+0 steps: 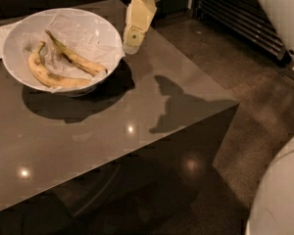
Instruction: Pick banana from white bowl
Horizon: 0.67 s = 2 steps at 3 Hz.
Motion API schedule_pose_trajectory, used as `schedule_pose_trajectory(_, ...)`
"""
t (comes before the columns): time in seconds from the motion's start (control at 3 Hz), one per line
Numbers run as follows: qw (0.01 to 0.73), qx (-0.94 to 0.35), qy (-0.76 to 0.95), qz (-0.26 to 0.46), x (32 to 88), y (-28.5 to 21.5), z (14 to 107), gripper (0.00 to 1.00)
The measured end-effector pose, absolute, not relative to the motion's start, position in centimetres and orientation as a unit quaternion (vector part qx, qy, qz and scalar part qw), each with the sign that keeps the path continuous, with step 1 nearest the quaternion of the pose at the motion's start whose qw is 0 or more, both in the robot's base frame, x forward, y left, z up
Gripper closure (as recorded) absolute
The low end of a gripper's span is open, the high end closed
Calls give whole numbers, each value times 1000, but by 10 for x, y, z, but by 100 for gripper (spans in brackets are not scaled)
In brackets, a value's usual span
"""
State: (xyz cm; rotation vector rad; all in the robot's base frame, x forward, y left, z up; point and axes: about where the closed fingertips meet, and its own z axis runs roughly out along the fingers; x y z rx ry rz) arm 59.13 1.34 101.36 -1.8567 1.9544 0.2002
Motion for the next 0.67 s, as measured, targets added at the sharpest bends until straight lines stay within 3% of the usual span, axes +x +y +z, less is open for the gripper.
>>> schedule_pose_trajectory(0.67,209,-693,686,73,610,64,1020,4)
